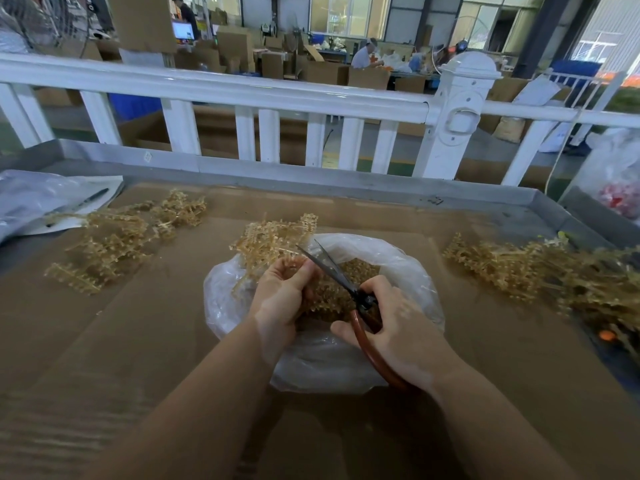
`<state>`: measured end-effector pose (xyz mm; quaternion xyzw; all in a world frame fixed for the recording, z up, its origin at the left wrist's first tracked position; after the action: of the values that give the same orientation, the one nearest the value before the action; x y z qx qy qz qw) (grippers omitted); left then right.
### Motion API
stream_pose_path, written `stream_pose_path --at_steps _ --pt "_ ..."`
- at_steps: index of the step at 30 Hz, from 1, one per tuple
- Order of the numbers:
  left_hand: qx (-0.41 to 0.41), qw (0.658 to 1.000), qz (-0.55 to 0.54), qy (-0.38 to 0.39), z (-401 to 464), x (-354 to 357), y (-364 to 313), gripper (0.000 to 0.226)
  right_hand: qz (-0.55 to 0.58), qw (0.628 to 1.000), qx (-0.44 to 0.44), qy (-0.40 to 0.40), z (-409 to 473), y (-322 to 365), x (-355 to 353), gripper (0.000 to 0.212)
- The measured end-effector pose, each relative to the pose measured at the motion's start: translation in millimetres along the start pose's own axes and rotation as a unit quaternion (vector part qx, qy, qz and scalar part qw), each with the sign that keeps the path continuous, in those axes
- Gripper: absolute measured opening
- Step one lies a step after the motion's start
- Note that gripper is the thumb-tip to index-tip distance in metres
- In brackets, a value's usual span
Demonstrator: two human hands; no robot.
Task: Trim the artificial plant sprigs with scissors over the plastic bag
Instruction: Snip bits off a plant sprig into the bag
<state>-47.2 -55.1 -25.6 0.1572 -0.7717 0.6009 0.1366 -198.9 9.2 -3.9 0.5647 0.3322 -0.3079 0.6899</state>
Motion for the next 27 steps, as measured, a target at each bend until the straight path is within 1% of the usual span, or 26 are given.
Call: stream_pose_path --at_steps 4,7,13,18,27 --pt "0.009 1.0 0.004 -0.003 -0.1 1.7 -0.1 0.012 -0.001 1.0 0.0 0.001 0.5 0.0 -0.2 0.052" --pt "0.005 1.0 -0.009 0.013 -1.1 3.3 -0.1 0.011 -0.002 1.0 0.001 0.0 1.4 0.0 0.5 0.051" --pt "-0.003 0.999 -0.03 0.042 0.3 1.8 1.3 0.019 0.025 0.999 -0.003 -0.023 2.5 -0.3 -1.7 0.044" --pt "-0.009 0.999 -0.027 0.036 -0.5 3.7 2.1 0.013 0.021 0.999 -0.014 -0.024 2.1 0.6 -2.3 0.043" --pt "-0.024 0.999 -0.011 0.027 0.2 2.2 2.9 0.015 0.007 0.999 -0.027 -0.042 3.9 -0.4 -0.2 0.04"
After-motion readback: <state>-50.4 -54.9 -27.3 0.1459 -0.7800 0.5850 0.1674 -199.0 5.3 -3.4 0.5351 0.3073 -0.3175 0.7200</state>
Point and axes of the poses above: each hand's wrist, its own z-axis towards the middle knuckle, its own x-axis out of the palm, y = z × x, the point moved 4 cm from there along z, towards the middle knuckle, and after that the axes turned 1 degree about -x, right-handed, at the moved point
